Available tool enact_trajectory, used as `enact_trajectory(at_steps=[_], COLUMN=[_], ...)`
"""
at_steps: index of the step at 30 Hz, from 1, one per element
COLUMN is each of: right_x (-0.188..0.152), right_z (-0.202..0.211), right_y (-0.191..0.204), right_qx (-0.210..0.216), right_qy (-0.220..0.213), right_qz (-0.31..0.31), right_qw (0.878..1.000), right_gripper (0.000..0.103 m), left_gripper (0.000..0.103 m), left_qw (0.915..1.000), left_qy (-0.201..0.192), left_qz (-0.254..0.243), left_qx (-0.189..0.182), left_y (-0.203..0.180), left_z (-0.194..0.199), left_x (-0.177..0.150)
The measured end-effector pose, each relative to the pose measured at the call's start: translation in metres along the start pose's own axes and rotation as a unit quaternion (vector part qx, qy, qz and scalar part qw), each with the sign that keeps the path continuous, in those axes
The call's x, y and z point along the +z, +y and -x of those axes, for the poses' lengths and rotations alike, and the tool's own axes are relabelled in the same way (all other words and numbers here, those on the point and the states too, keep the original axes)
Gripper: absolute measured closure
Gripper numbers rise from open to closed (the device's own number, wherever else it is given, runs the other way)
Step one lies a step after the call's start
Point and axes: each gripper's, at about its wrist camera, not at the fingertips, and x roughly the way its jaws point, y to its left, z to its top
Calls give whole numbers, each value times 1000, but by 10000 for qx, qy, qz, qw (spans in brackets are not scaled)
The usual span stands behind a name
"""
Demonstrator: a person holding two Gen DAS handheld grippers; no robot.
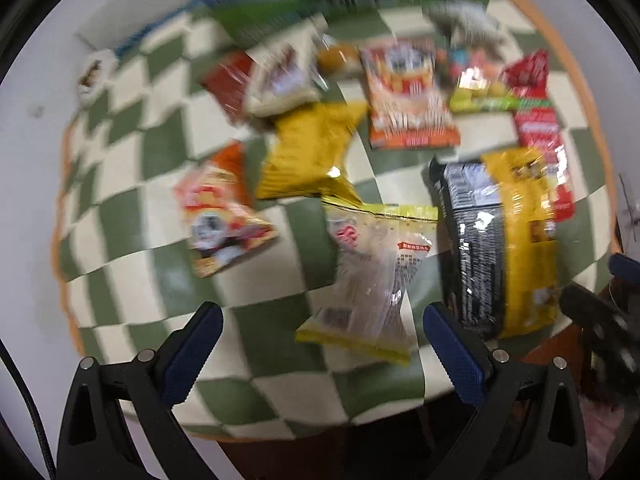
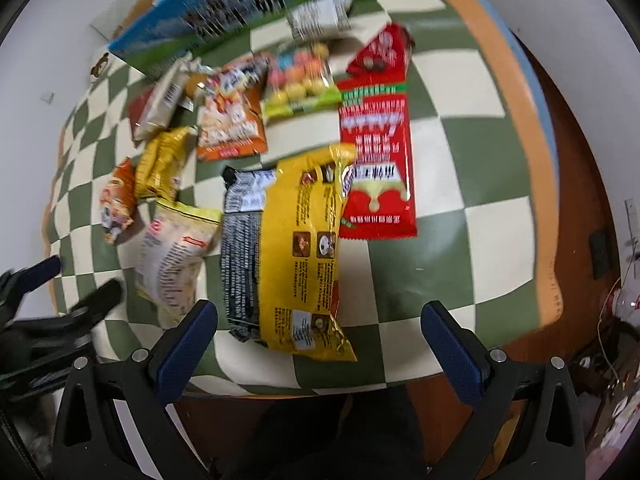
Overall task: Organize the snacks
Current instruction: 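Grasp the clear bread bag with the left tool while the right grasps the black-yellow bag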
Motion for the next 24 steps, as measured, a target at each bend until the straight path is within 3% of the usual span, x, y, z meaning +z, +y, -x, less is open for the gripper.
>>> enact_trajectory(at_steps=[3,5,6,7,14,18,24], right_x=[-2,-2,-1,0,12,23,31], right_z=[-12,-17,-20,-23,-49,-75,-102], right_y=[1,2,3,6,27,44,58], right_qx=[-36,16,20,26,22,-11,-541], right_qy=[59,91,103,111,224,411,686], right_qz=[-45,-74,-75,-53,4,46,23], right_qw=[10000,9999,9999,9999,9997,9991,9962], right_gripper=[0,0,0,0,0,0,0], left_gripper=[15,33,52,60,60,58,59], left_qw=[9998,9993,9989,9983,9866,9801,9761], left_qy=[127,178,230,285,547,648,562], left_qz=[-50,17,91,208,1245,1484,1633], left_qx=[-157,-337,-389,-468,-901,-1145,-1321], left_y=[-7,-7,-5,-2,38,47,66], left_z=[-33,-46,-52,-56,-74,-90,-104], left_x=[12,15,16,15,-8,-13,-19])
